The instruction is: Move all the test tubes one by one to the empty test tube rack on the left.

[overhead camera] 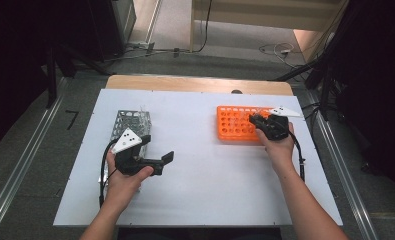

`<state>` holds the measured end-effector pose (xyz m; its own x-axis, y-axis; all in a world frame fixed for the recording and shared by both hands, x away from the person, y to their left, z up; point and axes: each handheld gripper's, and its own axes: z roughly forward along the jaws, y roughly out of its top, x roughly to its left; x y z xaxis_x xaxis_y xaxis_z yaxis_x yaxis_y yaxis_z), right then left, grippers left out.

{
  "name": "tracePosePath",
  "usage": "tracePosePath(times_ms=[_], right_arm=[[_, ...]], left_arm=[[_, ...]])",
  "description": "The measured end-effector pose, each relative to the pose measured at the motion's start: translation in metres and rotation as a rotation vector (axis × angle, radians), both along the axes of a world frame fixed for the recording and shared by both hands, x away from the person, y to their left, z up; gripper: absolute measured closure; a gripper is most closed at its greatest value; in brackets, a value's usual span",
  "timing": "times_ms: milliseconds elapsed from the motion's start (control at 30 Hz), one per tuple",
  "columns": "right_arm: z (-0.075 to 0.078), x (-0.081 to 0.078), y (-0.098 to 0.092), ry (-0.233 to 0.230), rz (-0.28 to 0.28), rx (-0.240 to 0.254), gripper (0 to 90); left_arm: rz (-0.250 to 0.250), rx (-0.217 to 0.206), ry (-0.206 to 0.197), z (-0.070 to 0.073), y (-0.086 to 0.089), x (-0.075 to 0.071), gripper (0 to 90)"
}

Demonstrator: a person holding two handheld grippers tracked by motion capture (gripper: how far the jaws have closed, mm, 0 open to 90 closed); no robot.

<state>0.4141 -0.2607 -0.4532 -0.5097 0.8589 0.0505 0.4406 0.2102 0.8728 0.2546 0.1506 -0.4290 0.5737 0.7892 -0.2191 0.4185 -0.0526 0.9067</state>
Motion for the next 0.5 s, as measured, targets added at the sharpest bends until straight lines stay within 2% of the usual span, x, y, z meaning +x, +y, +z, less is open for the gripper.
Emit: tracePosePath(times_ms=[267, 500], right_arm=[[0.019, -0.011, -0.009, -0.024, 0.019, 0.036, 73.9], [0.032, -0.026, -0.012, -0.038, 0.063, 0.05, 73.9]], left_arm=[[-0.003, 0.001, -0.004, 0.0, -0.001, 0.0, 0.2], [-0.01, 0.004, -0.003, 0.001, -0.003, 0.0, 0.2]])
